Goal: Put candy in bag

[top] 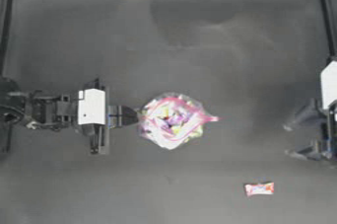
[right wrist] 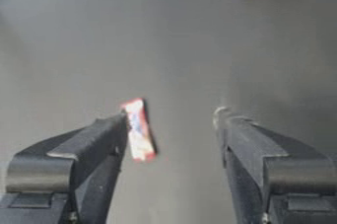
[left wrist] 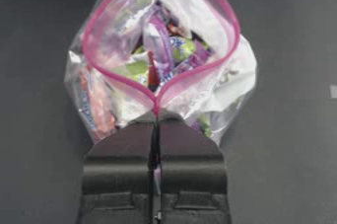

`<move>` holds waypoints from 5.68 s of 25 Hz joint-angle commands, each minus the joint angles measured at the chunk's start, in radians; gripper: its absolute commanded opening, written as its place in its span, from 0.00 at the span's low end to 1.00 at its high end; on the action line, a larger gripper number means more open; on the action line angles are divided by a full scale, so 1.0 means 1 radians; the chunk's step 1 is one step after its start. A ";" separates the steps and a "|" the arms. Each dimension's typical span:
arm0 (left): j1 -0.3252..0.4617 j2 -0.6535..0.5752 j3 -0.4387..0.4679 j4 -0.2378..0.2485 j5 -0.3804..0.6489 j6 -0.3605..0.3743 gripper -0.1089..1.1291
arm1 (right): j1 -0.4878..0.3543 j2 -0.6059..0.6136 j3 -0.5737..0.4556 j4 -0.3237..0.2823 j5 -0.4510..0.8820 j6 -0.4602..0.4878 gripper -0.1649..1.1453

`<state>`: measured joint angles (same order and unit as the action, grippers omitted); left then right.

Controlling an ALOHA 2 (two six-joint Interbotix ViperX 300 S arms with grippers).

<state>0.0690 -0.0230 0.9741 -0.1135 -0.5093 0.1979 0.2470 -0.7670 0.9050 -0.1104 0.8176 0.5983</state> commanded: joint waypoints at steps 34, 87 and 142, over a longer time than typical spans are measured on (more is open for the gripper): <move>0.017 -0.017 -0.021 0.002 -0.012 0.000 0.12 | 0.255 0.538 -0.074 -0.101 -0.149 0.281 0.79; 0.009 -0.021 -0.025 0.002 -0.012 0.000 0.12 | 0.244 0.690 -0.156 -0.212 -0.097 0.313 0.35; 0.005 -0.015 -0.020 0.018 -0.064 0.018 0.12 | -0.304 0.790 -0.325 -0.557 -0.586 0.127 0.39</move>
<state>0.0752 -0.0230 0.9679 -0.0966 -0.5660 0.2163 -0.0552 0.0337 0.6029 -0.6596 0.2393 0.7256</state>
